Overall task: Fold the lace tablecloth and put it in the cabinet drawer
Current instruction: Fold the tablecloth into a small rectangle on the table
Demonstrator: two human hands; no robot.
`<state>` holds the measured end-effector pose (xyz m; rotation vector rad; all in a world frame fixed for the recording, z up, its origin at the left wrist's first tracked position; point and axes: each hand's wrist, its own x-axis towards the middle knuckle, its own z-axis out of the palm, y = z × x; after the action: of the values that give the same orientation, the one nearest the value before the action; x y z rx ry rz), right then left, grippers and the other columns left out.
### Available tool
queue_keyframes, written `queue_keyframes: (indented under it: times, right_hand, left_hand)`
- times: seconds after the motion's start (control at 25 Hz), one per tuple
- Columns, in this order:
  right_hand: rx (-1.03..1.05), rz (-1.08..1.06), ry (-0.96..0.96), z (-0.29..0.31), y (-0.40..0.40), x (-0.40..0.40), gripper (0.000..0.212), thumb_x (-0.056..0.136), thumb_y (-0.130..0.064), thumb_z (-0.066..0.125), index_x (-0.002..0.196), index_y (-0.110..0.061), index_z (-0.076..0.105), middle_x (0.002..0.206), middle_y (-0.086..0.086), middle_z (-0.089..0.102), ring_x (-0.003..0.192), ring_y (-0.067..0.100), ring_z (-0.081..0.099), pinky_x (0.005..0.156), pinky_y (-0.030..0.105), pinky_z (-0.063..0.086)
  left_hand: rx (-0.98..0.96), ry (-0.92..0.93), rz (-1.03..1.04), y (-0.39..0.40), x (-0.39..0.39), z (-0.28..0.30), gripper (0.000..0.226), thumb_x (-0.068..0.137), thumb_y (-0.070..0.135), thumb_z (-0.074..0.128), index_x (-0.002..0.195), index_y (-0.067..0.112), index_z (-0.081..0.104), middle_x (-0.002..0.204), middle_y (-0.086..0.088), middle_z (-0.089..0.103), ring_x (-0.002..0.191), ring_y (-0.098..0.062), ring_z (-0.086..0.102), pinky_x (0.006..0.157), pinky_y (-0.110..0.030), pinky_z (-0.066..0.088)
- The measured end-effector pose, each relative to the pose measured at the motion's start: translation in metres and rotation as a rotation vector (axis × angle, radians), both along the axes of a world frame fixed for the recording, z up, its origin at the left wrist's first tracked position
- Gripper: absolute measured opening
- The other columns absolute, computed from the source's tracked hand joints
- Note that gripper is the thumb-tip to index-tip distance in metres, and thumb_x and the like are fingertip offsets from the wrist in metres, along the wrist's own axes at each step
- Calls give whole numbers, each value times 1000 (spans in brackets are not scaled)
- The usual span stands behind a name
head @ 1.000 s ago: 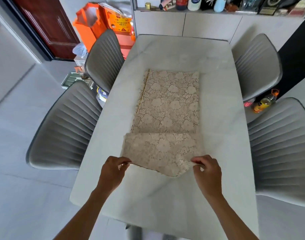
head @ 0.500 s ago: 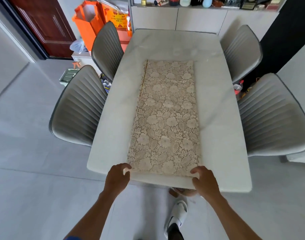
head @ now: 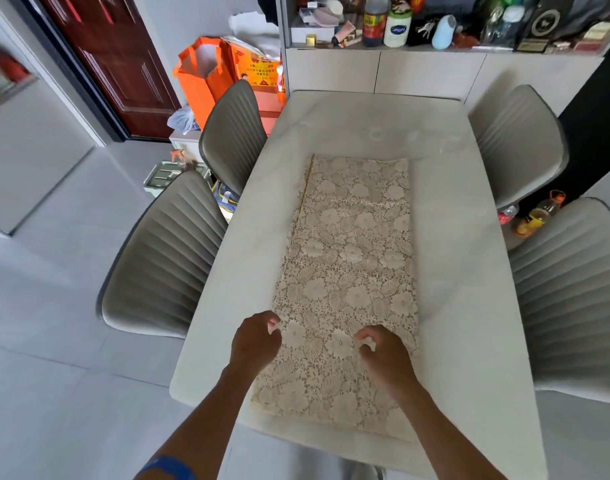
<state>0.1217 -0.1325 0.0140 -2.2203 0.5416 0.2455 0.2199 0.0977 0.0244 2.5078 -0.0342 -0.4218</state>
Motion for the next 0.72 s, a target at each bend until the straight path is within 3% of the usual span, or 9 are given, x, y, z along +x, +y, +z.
queue_keyframes:
  times: [0.08, 0.2, 0.36, 0.52, 0.64, 0.72]
  right_hand:
    - [-20, 54, -24, -7, -6, 38, 21, 88, -10, 57, 99, -26, 64, 115, -7, 64, 102, 12, 60, 84, 23, 45]
    - [-76, 123, -15, -15, -13, 89, 25, 90, -11, 57, 112, -21, 63, 123, -4, 62, 109, 14, 57, 92, 28, 46]
    - [-138, 142, -12, -30, -24, 176, 37, 90, -12, 59, 125, -22, 56, 133, -3, 56, 117, 16, 54, 101, 34, 45]
    - [-312, 168, -3, -55, -34, 248, 49, 89, -15, 56, 136, -24, 47, 148, 0, 43, 135, 24, 38, 111, 43, 36]
    - [-477, 176, 60, -82, -42, 278, 54, 88, -16, 54, 140, -26, 41, 157, 1, 26, 147, 26, 17, 119, 47, 20]
    - [-481, 162, 88, -94, -46, 280, 53, 88, -16, 54, 138, -25, 42, 156, 1, 28, 145, 27, 22, 116, 47, 25]
  left_hand:
    - [5, 8, 39, -11, 23, -10, 21, 86, 19, 58, 104, 25, 67, 107, 6, 71, 94, -12, 64, 81, -20, 43]
    - [18, 25, 41, -27, 61, -15, 22, 85, 20, 59, 106, 26, 66, 105, 7, 69, 95, -14, 65, 79, -21, 42]
    - [-24, -15, -17, -59, 164, -25, 25, 85, 15, 58, 109, 18, 65, 111, -1, 69, 102, -22, 64, 91, -31, 50]
    - [40, -84, -162, -105, 265, -55, 37, 84, 9, 53, 120, 17, 59, 123, -5, 60, 118, -25, 51, 99, -35, 44]
    - [167, -67, -249, -125, 316, -89, 48, 79, 0, 49, 124, 17, 56, 125, -8, 54, 120, -28, 45, 94, -36, 42]
    - [218, -93, -261, -128, 335, -104, 31, 86, 5, 48, 115, 9, 58, 116, -14, 57, 112, -32, 53, 87, -35, 44]
